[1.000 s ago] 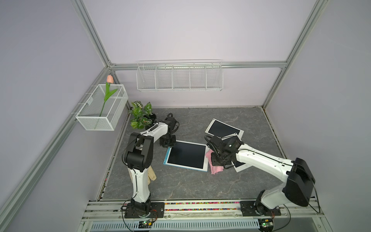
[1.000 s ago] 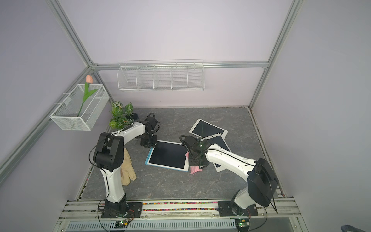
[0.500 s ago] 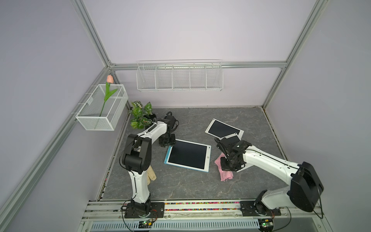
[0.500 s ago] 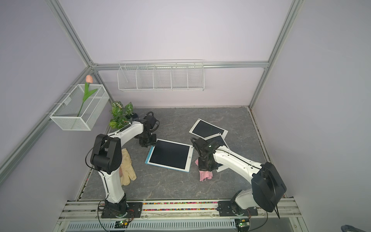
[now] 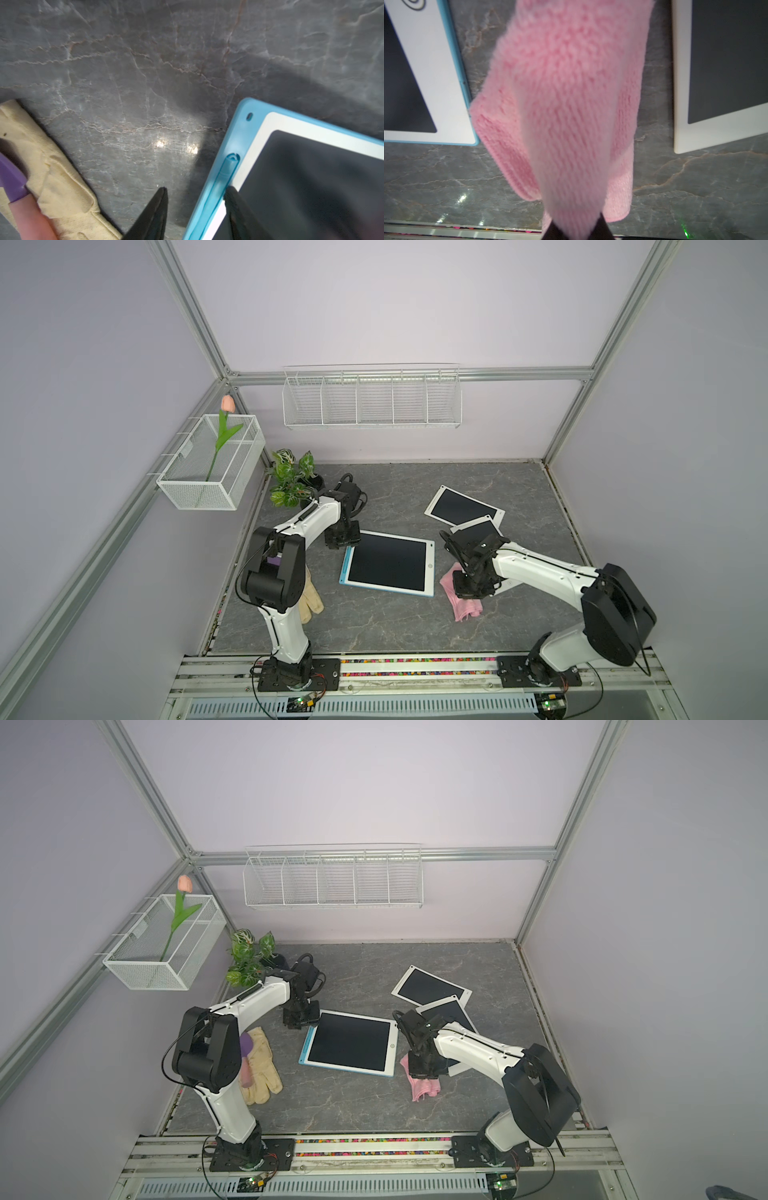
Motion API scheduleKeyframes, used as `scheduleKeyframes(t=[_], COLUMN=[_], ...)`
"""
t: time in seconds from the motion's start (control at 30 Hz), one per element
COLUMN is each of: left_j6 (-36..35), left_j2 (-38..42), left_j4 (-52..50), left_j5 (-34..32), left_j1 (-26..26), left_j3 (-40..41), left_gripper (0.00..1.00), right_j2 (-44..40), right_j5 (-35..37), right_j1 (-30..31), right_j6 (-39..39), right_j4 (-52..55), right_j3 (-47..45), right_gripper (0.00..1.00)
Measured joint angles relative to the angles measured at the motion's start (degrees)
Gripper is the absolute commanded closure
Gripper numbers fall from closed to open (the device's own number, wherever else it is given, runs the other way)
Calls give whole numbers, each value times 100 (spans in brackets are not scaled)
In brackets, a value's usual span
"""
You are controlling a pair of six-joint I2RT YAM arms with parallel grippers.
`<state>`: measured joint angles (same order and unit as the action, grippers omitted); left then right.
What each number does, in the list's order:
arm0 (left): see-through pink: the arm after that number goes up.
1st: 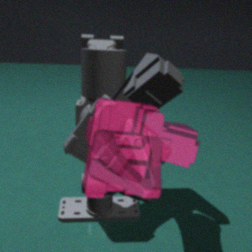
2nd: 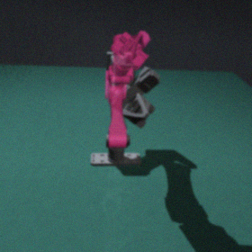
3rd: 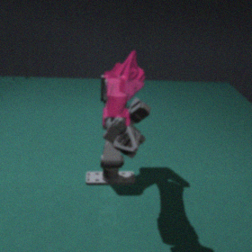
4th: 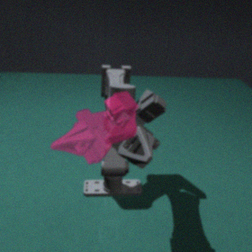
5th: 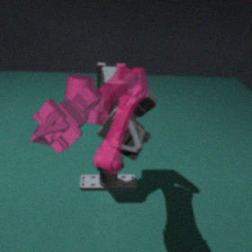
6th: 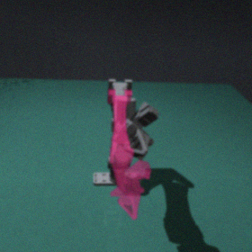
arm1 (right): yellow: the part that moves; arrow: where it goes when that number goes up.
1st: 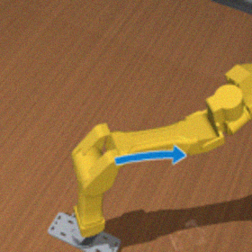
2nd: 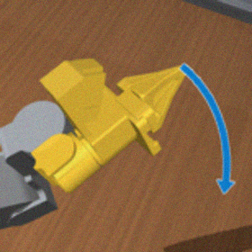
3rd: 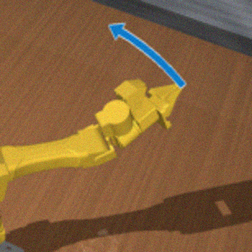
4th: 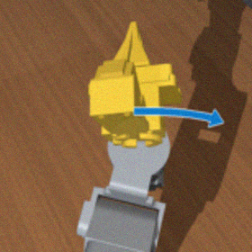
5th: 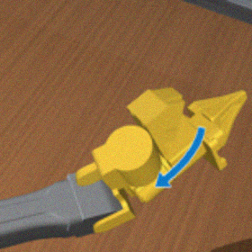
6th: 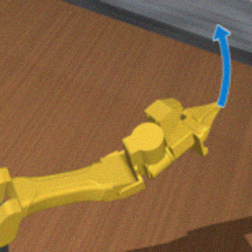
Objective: Wipe the drawing tablet
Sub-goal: Adjust the drawing tablet at the center of the board, then place the cleaning item at the center of the board.
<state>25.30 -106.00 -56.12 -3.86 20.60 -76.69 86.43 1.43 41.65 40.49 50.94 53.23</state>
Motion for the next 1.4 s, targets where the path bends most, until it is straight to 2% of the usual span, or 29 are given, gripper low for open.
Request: scheduleKeyframes(t=[0.33,0.37,0.4,0.47,0.5,0.63,0.73,0.9,1.03,1.1,1.17,1.3,1.4], left_j6=[17,17,15,-31,-17,-55,-81,-181,-184,-184,-186,-184,-177], left_j2=[-52,-52,-52,-50,-50,-50,-39,15,133,201,282,588,866], left_j4=[308,339,382,463,474,505,496,361,323,267,236,149,136], left_j5=[44,63,101,186,236,417,555,741,848,852,841,767,684], left_j1=[2,2,2,2,2,-15,-109,-236,-273,-284,-289,-293,-297], left_j3=[402,420,446,498,520,522,516,271,192,164,153,153,160], left_gripper=[48,50,56,75,81,83,93,100,100,99,91,85,83], right_j2=[-13,-17,-20,-20,-20,-20,-28,-72,-103,-109,-120,-192,-293], right_j5=[0,0,0,0,0,-2,-2,-2,-2,-2,0,17,63], right_j1=[0,0,0,0,0,0,0,0,0,0,0,0,0], right_j6=[26,31,44,57,61,61,63,63,63,61,61,61,63], right_j4=[-42,-46,-46,-52,-57,-66,-66,-63,-63,-61,-66,-61,-22], right_j3=[-85,-96,-101,-101,-101,-101,-101,-101,-103,-103,-101,-98,-55], right_gripper=[84,82,81,80,80,80,79,79,78,75,73,62,54])
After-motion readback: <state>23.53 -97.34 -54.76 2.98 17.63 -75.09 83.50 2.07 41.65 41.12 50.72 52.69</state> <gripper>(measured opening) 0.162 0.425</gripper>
